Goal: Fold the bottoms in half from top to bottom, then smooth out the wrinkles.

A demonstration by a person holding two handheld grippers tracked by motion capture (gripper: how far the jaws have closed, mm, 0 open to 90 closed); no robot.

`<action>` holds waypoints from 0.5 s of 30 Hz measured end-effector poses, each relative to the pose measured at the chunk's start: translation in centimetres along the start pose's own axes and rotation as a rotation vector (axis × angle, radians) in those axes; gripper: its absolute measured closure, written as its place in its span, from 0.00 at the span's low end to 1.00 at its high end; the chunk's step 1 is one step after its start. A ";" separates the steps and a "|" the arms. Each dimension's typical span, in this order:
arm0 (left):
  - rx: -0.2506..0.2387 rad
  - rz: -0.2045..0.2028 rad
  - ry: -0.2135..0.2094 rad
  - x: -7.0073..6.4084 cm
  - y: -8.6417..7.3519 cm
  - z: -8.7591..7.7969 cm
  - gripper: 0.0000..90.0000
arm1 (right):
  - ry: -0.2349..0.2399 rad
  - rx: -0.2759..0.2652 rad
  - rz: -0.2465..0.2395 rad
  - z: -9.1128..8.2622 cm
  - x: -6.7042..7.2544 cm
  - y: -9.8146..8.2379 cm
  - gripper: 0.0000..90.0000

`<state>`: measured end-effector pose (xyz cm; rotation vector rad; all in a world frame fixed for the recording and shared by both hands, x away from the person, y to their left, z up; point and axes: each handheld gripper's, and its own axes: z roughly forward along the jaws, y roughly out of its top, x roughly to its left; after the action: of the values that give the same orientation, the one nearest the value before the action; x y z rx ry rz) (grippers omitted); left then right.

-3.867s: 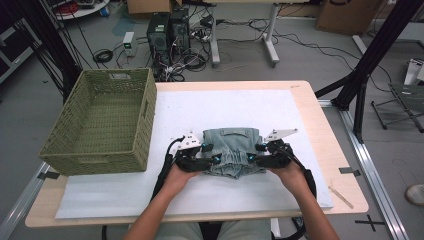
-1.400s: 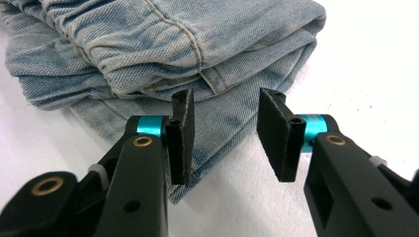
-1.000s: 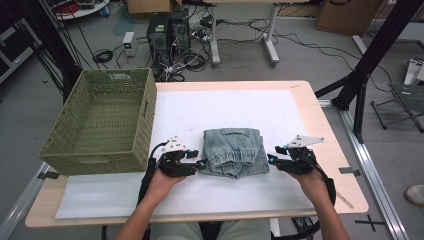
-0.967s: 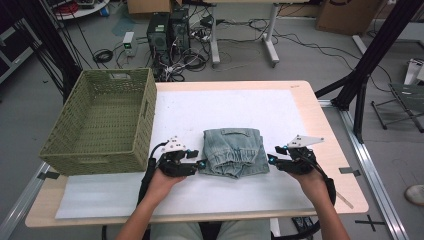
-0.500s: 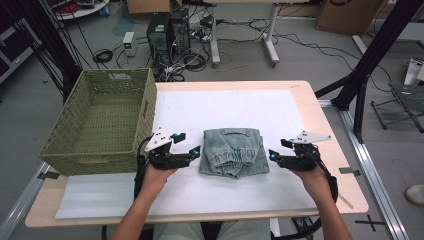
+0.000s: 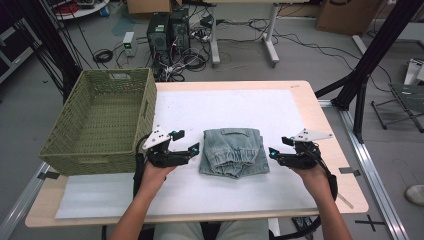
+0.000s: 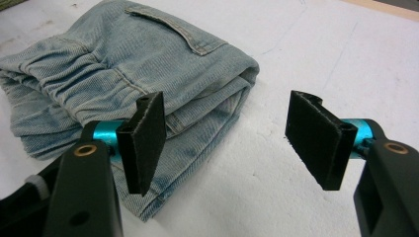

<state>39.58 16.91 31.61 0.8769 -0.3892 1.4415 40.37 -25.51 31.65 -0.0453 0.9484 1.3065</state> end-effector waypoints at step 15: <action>0.003 0.000 -0.003 -0.2 -0.2 0.1 0.26 | 0.002 -0.006 0.001 -0.1 0.0 0.1 0.36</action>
<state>39.76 16.76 31.47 0.8815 -0.3888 1.4414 40.27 -25.54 31.65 -0.0507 0.9458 1.3107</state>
